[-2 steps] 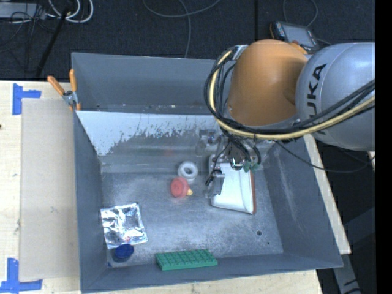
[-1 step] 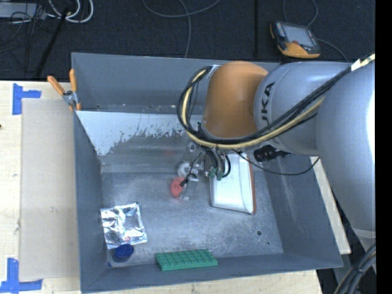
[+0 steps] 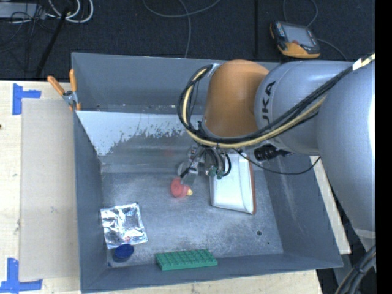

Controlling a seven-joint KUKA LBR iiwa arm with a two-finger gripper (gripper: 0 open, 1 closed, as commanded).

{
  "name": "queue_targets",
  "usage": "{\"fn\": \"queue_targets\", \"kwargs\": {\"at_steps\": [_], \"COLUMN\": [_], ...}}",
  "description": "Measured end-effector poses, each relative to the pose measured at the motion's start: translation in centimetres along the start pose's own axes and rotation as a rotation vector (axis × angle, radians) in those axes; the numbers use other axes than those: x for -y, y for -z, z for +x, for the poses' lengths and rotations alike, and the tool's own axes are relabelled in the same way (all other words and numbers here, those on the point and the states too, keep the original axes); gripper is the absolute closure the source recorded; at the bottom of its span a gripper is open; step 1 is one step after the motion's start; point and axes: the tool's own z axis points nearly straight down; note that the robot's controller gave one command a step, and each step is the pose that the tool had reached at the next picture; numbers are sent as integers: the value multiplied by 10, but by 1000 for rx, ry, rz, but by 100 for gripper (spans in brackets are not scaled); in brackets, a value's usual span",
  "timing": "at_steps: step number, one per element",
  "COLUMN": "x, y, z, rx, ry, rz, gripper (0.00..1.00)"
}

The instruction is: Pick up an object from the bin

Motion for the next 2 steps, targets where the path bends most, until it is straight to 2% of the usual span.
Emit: {"fn": "queue_targets", "kwargs": {"at_steps": [1,2], "x": [7,6], "y": [0,-6], "z": [82,32], "rx": [-6,3], "ry": [-88,162], "rz": [2,0], "gripper": [100,100]}}
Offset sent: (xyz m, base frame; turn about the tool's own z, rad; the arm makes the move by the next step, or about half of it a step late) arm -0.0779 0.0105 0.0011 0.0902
